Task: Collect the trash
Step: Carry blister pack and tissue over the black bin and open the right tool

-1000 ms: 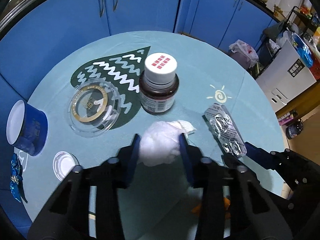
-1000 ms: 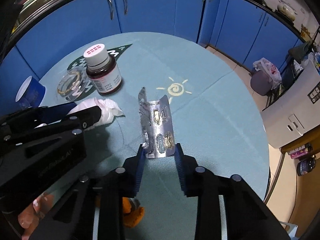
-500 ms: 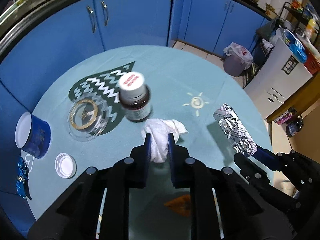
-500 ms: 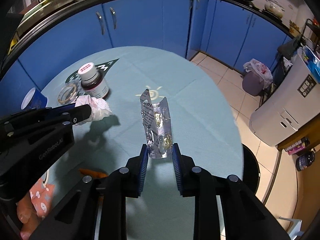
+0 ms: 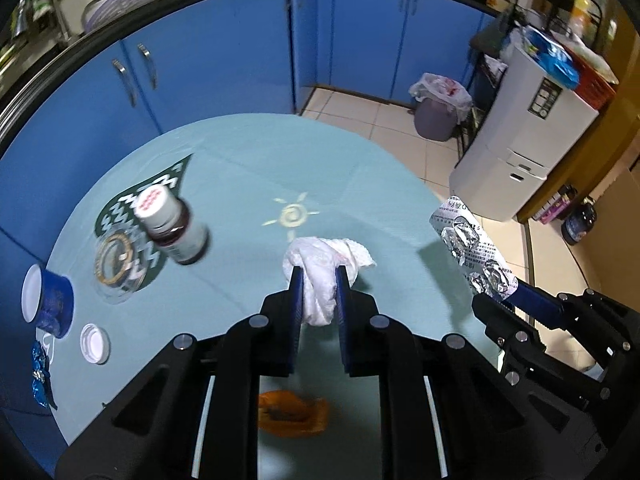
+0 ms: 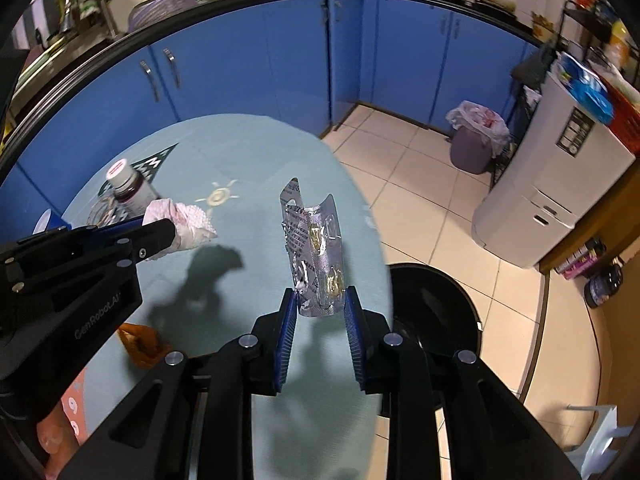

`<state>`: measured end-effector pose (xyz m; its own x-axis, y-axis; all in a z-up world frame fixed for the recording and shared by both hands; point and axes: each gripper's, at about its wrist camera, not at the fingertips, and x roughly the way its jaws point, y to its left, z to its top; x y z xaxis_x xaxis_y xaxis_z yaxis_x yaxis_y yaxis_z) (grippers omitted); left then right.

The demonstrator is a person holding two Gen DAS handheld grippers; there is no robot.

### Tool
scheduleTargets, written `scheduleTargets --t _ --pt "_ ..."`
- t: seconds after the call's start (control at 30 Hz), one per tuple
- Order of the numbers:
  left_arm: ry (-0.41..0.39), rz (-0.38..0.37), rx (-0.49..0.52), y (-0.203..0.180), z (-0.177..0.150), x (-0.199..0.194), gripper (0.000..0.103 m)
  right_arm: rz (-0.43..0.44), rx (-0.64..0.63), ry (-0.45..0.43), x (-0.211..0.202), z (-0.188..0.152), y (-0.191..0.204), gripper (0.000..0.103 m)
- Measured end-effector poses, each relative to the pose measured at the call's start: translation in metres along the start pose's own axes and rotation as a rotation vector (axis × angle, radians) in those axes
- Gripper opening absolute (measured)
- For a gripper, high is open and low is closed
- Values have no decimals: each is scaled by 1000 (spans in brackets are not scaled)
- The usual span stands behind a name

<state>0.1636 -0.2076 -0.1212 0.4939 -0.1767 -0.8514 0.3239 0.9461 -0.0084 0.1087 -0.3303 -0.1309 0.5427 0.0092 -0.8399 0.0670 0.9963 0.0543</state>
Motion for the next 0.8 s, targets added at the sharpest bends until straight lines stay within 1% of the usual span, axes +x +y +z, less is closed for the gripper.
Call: scheduleTargets --t 0.33,0.53,0.8 --pt "1 -33 96 -61 5 3 16 -31 87 -9 -9 -16 -53 24" --pt "1 -51 145 -91 8 6 16 -47 144 -13 -12 -25 -83 24" --pt "-5 -69 201 -126 13 10 16 -62 196 -16 -13 -33 -110 24"
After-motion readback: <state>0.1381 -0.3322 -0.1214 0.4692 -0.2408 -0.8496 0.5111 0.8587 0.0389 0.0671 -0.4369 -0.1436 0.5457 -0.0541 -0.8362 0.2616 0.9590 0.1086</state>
